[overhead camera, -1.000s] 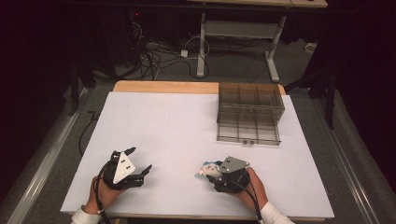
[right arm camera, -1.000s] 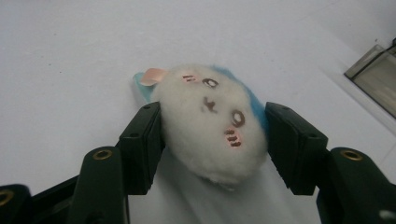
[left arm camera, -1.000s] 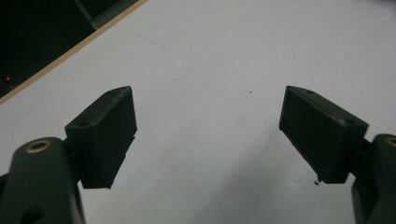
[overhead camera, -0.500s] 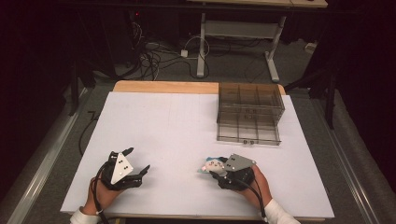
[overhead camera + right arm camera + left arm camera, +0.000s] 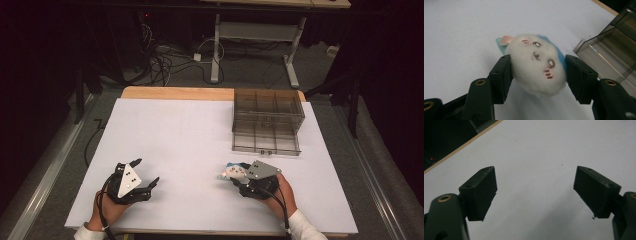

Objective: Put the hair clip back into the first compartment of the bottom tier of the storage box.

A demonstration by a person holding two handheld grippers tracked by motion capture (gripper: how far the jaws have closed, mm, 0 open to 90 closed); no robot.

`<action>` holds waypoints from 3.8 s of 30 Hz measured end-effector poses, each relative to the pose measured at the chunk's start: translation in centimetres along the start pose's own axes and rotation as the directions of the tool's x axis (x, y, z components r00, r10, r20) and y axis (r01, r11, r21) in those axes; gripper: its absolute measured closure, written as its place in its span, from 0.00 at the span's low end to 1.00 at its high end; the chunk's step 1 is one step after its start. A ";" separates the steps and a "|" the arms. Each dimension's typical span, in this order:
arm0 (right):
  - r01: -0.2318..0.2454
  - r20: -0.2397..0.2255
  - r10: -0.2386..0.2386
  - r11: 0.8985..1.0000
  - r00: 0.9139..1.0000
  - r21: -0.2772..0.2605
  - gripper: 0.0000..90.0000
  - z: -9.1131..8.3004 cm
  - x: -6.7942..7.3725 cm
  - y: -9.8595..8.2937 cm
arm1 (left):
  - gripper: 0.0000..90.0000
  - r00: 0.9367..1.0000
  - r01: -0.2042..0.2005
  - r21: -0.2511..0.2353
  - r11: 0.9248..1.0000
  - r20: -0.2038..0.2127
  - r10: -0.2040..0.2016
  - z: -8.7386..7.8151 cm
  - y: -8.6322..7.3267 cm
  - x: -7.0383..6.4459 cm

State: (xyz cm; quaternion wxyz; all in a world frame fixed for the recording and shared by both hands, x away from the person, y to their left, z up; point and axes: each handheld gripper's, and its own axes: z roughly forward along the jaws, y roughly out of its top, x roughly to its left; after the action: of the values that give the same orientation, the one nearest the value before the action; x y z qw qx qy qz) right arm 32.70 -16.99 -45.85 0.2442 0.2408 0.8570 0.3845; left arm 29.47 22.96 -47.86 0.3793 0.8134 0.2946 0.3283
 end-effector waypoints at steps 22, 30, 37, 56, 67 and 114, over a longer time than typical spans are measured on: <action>-0.032 0.134 0.038 0.998 0.990 -0.046 0.47 -2.7 -4.8 -0.3 | 0.20 1.000 -0.023 0.006 1.000 0.010 0.023 0.3 0.3 -0.4; 0.013 0.229 -0.020 0.999 0.973 0.031 0.47 -1.9 -8.1 0.1 | 0.20 1.000 -0.021 0.010 1.000 0.016 0.021 0.4 0.3 -0.4; 0.057 0.243 -0.078 0.994 0.967 0.095 0.47 -0.3 -9.8 1.1 | 0.20 1.000 -0.023 0.018 1.000 0.021 0.023 0.6 0.2 -0.5; 0.127 0.228 -0.176 0.968 0.958 0.215 0.46 3.6 -10.9 1.7 | 0.20 0.999 -0.016 0.029 0.999 0.030 0.015 0.8 0.1 -0.5; 0.168 0.158 -0.204 0.962 0.966 0.217 0.46 4.5 -10.7 2.6 | 0.20 0.999 -0.023 0.035 0.999 0.036 0.022 0.8 0.0 -0.5; -0.145 0.233 0.116 0.984 0.965 0.108 0.98 5.2 -12.2 1.2 | 0.20 0.999 -0.038 0.045 0.998 0.040 0.036 0.9 0.0 -0.7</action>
State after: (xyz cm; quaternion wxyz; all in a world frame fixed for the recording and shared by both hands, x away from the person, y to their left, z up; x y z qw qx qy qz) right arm 45.42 -20.77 -45.14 0.2989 0.3537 0.8281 0.3159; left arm 29.78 22.08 -48.51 0.3602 0.8335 0.2795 0.3122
